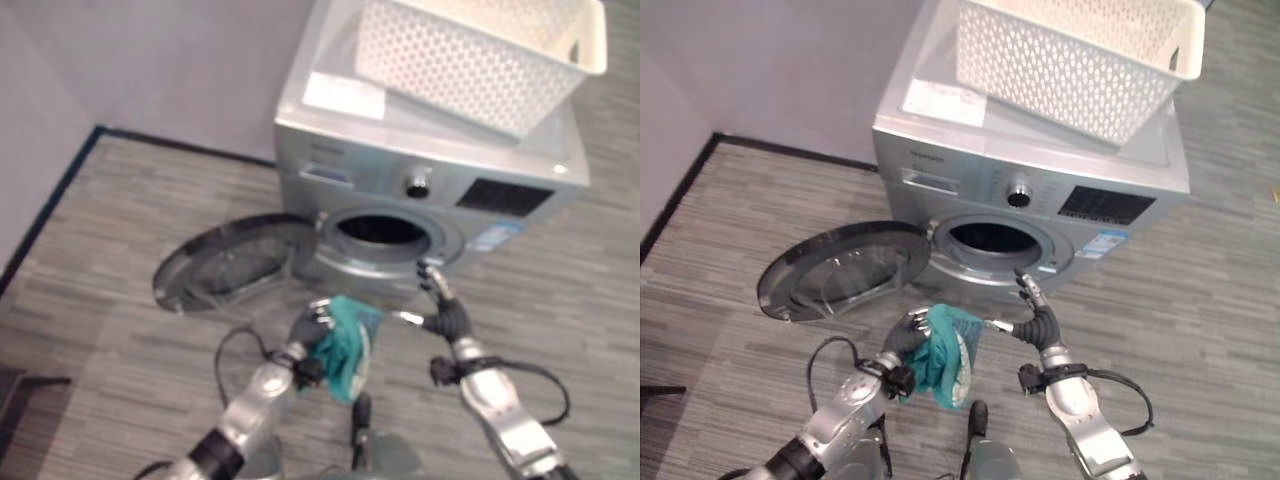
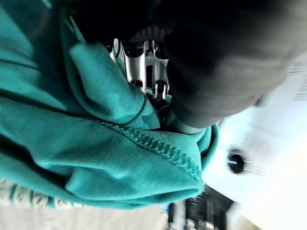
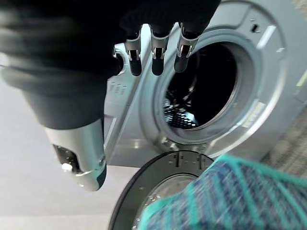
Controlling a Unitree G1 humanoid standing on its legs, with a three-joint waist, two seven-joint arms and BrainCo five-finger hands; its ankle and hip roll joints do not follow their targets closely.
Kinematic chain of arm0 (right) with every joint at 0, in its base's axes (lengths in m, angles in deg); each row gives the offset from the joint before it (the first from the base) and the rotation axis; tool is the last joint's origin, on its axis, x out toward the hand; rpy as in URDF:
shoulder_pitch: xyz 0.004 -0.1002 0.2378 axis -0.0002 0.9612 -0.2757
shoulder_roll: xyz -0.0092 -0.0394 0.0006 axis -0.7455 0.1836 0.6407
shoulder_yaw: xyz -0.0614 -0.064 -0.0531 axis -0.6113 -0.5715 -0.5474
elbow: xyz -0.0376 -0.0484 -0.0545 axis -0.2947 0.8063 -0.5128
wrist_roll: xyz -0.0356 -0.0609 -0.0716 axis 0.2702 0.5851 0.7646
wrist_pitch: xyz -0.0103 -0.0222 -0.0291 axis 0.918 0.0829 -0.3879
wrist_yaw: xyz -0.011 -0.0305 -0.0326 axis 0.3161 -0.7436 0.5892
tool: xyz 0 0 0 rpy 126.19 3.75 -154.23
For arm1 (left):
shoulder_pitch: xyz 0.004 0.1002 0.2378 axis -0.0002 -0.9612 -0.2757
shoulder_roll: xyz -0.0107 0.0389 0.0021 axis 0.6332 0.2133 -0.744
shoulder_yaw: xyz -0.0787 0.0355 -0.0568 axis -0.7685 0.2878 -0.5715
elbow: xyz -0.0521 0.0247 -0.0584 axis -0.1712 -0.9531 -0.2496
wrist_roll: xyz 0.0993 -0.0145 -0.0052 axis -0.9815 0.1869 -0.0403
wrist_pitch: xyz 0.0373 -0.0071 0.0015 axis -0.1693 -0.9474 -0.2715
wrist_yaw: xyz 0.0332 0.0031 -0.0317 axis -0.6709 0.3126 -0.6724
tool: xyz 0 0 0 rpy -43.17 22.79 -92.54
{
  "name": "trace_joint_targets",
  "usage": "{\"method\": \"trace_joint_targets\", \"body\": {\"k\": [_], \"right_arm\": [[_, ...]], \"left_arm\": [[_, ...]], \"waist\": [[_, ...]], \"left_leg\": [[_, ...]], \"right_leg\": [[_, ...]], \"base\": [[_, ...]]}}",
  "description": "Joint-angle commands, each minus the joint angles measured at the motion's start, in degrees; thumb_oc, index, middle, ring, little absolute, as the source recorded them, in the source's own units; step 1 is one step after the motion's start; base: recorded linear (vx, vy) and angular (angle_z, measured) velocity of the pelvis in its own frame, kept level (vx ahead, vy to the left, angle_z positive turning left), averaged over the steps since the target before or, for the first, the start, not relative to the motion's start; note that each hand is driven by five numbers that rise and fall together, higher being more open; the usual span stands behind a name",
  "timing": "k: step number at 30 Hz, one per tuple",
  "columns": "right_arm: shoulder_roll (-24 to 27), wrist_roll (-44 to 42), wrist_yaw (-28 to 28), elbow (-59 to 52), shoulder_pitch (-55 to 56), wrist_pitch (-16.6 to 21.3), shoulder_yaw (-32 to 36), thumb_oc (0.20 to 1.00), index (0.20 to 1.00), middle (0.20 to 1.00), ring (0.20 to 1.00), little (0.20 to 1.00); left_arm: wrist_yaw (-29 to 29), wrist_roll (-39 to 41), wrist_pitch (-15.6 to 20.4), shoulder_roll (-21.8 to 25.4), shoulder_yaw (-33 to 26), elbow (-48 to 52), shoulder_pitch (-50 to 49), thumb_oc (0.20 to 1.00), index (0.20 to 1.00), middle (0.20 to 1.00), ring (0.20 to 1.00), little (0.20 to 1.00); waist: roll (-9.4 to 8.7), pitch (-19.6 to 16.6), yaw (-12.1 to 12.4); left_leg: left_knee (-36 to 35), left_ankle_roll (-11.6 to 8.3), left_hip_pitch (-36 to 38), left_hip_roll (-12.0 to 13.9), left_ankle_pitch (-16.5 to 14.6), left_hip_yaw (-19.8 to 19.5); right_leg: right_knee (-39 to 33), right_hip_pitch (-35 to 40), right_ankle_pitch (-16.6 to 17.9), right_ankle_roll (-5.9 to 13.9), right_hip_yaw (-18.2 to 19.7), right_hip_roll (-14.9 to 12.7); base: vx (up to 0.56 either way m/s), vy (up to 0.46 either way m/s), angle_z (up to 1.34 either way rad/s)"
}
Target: Grab the laundry basket,head to the washer,open it,put in the laundry and shut it.
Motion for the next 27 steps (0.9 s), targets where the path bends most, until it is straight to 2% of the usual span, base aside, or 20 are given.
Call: {"method": "trace_joint_targets", "body": {"k": [1,5,15,16,22,23,24,27], "right_arm": [[0.79,-0.81,2.55,-3.81,-3.33,2.22,0.78,1.0,1.0,1.0,1.0,1.0],[1.03,-1.49,3.62,-3.53,-4.98,2.66,-0.8,1.0,1.0,1.0,1.0,1.0],[0.48,-2.19,6.14,-2.41,-10.51,3.93,-5.06,1.0,1.0,1.0,1.0,1.0],[0.52,-2.83,6.47,-2.54,-11.55,4.32,-6.74,1.0,1.0,1.0,1.0,1.0],[-0.33,-6.23,8.39,-0.74,-12.65,5.76,-8.52,1.0,1.0,1.0,1.0,1.0],[-3.26,-13.05,12.16,5.07,-10.43,7.06,-7.64,1.0,1.0,1.0,1.0,1.0],[-3.23,-13.08,12.16,5.14,-10.51,7.12,-7.66,1.0,1.0,1.0,1.0,1.0],[-4.9,-16.64,14.99,14.67,-8.1,8.43,-4.12,1.0,1.0,1.0,1.0,1.0]], "left_arm": [[-2.38,1.52,3.67,-4.53,0.42,-1.93,6.0,0.2,0.2,0.2,0.2,0.2],[-5.31,2.12,5.19,-6.57,-0.96,-5.57,9.79,0.2,0.2,0.2,0.2,0.2],[-10.03,3.89,7.5,-9.69,-3.4,-10.99,17.94,0.2,0.2,0.2,0.2,0.2],[-11.31,3.97,7.74,-10.77,-4.25,-14.04,20.56,0.2,0.2,0.2,0.2,0.2],[-13.77,3.78,8.25,-12.99,-5.68,-19.9,25.06,0.2,0.2,0.2,0.2,0.2],[-15.58,4.86,7.88,-14.98,-7.6,-25.29,29.02,0.2,0.2,0.2,0.2,0.2],[-15.54,4.89,7.91,-15.01,-7.66,-25.4,29.13,0.2,0.2,0.2,0.2,0.2],[-16.39,5.65,8.16,-14.74,-10.94,-28.98,32.43,0.2,0.2,0.2,0.2,0.2]], "waist": [[-0.28,1.82,-0.81],[-1.64,4.03,-1.27],[-5.06,6.55,-1.99],[-6.29,6.87,-2.35],[-7.4,8.41,-3.11],[-8.02,9.17,-4.21],[-7.99,9.19,-4.25],[-8.36,9.61,-5.66]], "left_leg": [[2.38,2.57,-7.26,1.28,1.37,-0.14],[3.84,2.27,-9.84,2.16,1.63,0.92],[5.89,1.4,-15.7,4.17,2.9,1.5],[6.16,0.47,-15.84,4.69,1.87,1.15],[6.22,0.03,-17.08,5.27,2.31,1.22],[5.88,-0.18,-17.44,5.47,2.7,1.37],[5.88,-0.18,-17.47,5.46,2.7,1.35],[5.94,-0.37,-17.76,5.59,2.64,1.52]], "right_leg": [[7.08,-0.34,-8.57,0.46,-2.19,-1.86],[8.23,-4.0,-7.86,0.19,-1.06,-1.42],[8.65,-9.64,-6.11,-0.32,-0.54,0.1],[8.66,-9.98,-6.77,-0.19,-0.21,0.59],[8.81,-11.42,-6.39,-0.32,-0.19,0.99],[9.09,-12.14,-6.29,-0.32,-0.45,1.05],[9.11,-12.16,-6.3,-0.32,-0.47,1.04],[9.51,-12.87,-6.13,-0.25,-0.18,0.94]], "base": [[-0.12,-0.038,-0.13],[-0.11,-0.032,-0.24],[-0.07,-0.047,-0.11],[0.03,-0.04,-0.11],[-0.04,-0.02,-0.06],[-0.03,0.0,-0.04],[-0.04,0.017,0.02],[-0.01,0.03,0.0]]}}
